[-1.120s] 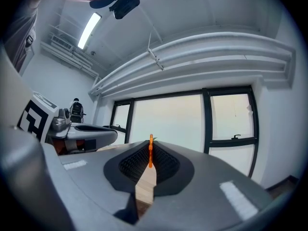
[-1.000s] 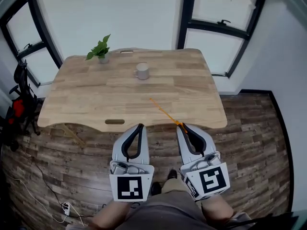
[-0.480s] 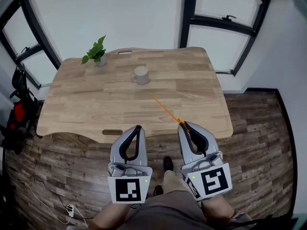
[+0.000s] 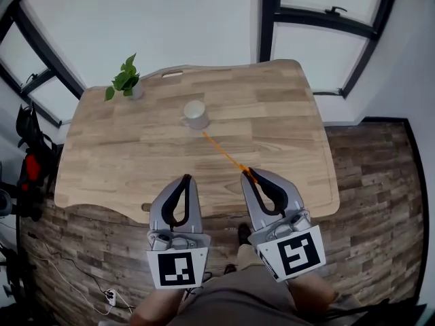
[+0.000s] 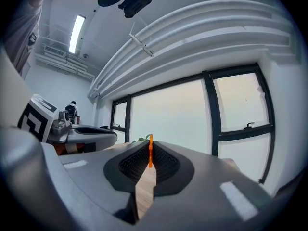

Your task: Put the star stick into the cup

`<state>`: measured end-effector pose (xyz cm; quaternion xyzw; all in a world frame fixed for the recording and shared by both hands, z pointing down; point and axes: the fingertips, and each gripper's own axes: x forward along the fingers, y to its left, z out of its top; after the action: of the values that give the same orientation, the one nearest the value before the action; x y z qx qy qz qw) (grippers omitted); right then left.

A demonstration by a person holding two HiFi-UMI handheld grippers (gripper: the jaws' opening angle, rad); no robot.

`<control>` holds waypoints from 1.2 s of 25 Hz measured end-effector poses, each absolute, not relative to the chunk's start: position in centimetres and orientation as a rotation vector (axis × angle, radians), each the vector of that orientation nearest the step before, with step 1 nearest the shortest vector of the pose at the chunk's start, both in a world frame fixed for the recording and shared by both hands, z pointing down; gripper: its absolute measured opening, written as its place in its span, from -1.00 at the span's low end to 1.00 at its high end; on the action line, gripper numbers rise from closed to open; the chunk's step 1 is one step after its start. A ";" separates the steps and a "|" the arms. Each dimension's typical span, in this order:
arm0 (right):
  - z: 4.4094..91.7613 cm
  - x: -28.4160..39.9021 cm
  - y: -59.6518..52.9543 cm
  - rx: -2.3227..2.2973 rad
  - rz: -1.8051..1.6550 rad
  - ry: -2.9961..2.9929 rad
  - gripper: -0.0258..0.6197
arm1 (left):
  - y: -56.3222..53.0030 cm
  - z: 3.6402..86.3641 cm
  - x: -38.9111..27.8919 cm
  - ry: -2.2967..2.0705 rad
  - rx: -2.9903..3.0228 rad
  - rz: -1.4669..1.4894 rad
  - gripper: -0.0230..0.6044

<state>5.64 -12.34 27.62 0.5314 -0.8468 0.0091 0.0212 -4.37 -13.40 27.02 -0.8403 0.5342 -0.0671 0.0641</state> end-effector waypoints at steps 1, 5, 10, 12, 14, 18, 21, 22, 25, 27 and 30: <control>27.7 5.7 -13.2 1.634 0.032 -2.630 -0.78 | -14.2 27.0 -4.3 1.622 -2.529 -0.209 -0.93; 27.4 6.1 -16.3 1.607 0.024 -2.659 -0.78 | -16.8 26.7 -4.1 1.658 -2.501 -0.210 -0.92; 27.1 6.6 -19.2 1.543 0.002 -2.671 -0.78 | -19.4 25.4 -3.4 1.686 -2.455 -0.176 -0.92; 26.8 6.7 -20.3 1.521 -0.016 -2.680 -0.78 | -20.2 24.8 -3.4 1.704 -2.436 -0.157 -0.93; 26.6 6.7 -21.4 1.502 -0.031 -2.685 -0.78 | -20.8 24.5 -3.5 1.729 -2.422 -0.139 -0.92; 26.4 6.3 -23.0 1.467 -0.048 -2.690 -0.78 | -21.9 24.5 -4.2 1.757 -2.403 -0.127 -0.92; 26.7 5.6 -24.2 1.437 -0.051 -2.685 -0.78 | -22.9 24.5 -4.9 1.778 -2.392 -0.111 -0.92; 26.9 5.5 -24.7 1.428 -0.048 -2.682 -0.78 | -23.3 24.4 -5.1 1.780 -2.389 -0.110 -0.93; 27.5 4.8 -26.1 1.396 -0.030 -2.672 -0.78 | -24.6 24.5 -5.6 1.787 -2.387 -0.112 -0.93; 28.0 4.2 -27.2 1.374 -0.009 -2.661 -0.78 | -25.7 24.6 -6.1 1.791 -2.388 -0.117 -0.93; 29.0 3.4 -28.8 1.346 0.027 -2.637 -0.78 | -27.5 25.2 -6.9 1.803 -2.403 -0.133 -0.92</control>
<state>3.42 -28.84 29.02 0.4527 -0.8871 0.0090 0.0901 -6.92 -27.53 25.16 -0.7973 0.5982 -0.0442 0.0670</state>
